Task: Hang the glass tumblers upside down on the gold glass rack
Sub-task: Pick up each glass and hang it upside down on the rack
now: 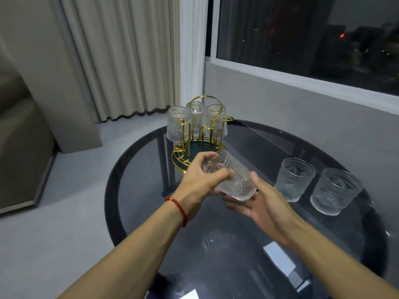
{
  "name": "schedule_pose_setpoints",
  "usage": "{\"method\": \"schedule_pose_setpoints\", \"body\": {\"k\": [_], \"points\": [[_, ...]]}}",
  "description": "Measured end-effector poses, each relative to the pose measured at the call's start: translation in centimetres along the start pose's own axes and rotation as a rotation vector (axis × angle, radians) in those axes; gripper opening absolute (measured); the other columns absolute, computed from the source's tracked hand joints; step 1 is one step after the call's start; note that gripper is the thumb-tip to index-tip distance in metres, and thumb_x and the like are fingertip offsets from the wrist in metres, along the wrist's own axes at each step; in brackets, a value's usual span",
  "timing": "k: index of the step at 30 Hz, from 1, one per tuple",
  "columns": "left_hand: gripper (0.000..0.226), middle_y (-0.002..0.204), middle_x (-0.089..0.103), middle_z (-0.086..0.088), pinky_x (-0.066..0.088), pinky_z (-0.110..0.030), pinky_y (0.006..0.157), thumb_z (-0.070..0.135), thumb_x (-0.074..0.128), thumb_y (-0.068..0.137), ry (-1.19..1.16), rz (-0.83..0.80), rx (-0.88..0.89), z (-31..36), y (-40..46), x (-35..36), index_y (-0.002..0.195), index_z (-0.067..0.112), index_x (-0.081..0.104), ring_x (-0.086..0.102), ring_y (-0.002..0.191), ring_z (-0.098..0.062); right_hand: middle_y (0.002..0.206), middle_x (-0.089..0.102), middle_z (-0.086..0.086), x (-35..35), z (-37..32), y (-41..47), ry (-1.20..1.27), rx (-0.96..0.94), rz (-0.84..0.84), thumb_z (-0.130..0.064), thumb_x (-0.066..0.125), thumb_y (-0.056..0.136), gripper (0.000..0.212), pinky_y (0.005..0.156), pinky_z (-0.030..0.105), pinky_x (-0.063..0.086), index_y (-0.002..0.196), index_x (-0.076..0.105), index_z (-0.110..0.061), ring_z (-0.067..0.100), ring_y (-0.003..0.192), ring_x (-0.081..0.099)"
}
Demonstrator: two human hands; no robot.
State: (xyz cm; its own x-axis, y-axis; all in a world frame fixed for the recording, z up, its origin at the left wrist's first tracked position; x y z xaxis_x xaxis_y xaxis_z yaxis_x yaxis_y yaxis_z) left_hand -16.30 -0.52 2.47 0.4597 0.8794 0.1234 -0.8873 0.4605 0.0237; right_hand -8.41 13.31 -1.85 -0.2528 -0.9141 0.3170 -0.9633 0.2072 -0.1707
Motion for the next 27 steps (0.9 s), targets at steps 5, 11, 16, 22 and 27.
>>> {"method": "schedule_pose_setpoints", "body": {"k": [5,11,16,22,27], "points": [[0.079,0.133,0.062,0.000,0.055,-0.043,0.101,0.032,0.081,0.071,0.118,-0.105,0.017,-1.0,1.5,-1.6,0.143,0.030,0.050,0.062,0.121,-0.016,0.131,0.075,0.018,-0.7,-1.5,0.7,0.037,-0.092,0.105,-0.024,0.052,0.108,0.034,0.094,0.046,0.060,0.136,0.064,-0.009,0.031,0.117,0.074],[0.079,0.164,0.030,0.001,0.029,-0.045,0.122,0.021,0.068,0.085,0.865,-0.059,0.083,-4.1,4.1,-5.4,0.156,0.026,0.033,0.026,0.151,-0.023,0.128,0.073,0.006,-0.8,-7.0,0.0,-0.335,-0.332,0.296,-0.032,0.082,0.079,0.057,0.106,0.051,0.055,0.134,0.066,-0.036,0.025,0.120,0.070],[0.093,0.169,0.020,0.000,0.021,-0.042,0.125,0.026,0.073,0.084,1.084,-0.083,0.159,-6.0,4.8,-5.2,0.160,0.022,0.020,0.007,0.156,-0.020,0.123,0.074,-0.003,5.3,-13.2,1.5,-0.594,-0.525,0.255,-0.033,0.084,0.084,0.059,0.095,0.032,0.057,0.139,0.064,-0.033,0.012,0.114,0.070],[0.092,0.170,0.014,0.002,0.018,-0.044,0.126,0.030,0.073,0.087,1.135,-0.083,0.148,-6.7,5.0,-4.9,0.160,0.022,0.018,0.005,0.156,-0.021,0.143,0.067,-0.005,13.4,-17.5,5.3,-0.829,-0.710,0.246,-0.042,0.082,0.084,0.063,0.110,0.044,0.053,0.143,0.064,-0.029,0.014,0.131,0.061],[0.091,0.169,0.018,0.002,0.020,-0.046,0.125,0.027,0.073,0.085,1.105,-0.064,0.150,-7.1,5.5,-5.2,0.159,0.022,0.022,0.011,0.156,-0.023,0.150,0.063,-0.001,15.9,-16.5,9.1,-0.997,-0.674,0.230,-0.041,0.081,0.084,0.069,0.116,0.042,0.047,0.148,0.060,-0.023,0.020,0.139,0.056]]}}
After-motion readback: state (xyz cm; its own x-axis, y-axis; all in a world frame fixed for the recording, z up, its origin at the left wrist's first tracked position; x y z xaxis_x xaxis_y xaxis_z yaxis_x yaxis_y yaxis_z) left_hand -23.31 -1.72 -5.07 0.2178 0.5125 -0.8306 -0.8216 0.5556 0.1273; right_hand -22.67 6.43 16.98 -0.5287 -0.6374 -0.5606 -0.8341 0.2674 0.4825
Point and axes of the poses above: each hand's wrist, its own y-axis towards the middle knuckle, its own x-axis out of the palm, z = x × y, the point moved 8 cm from there along y, towards the middle knuckle
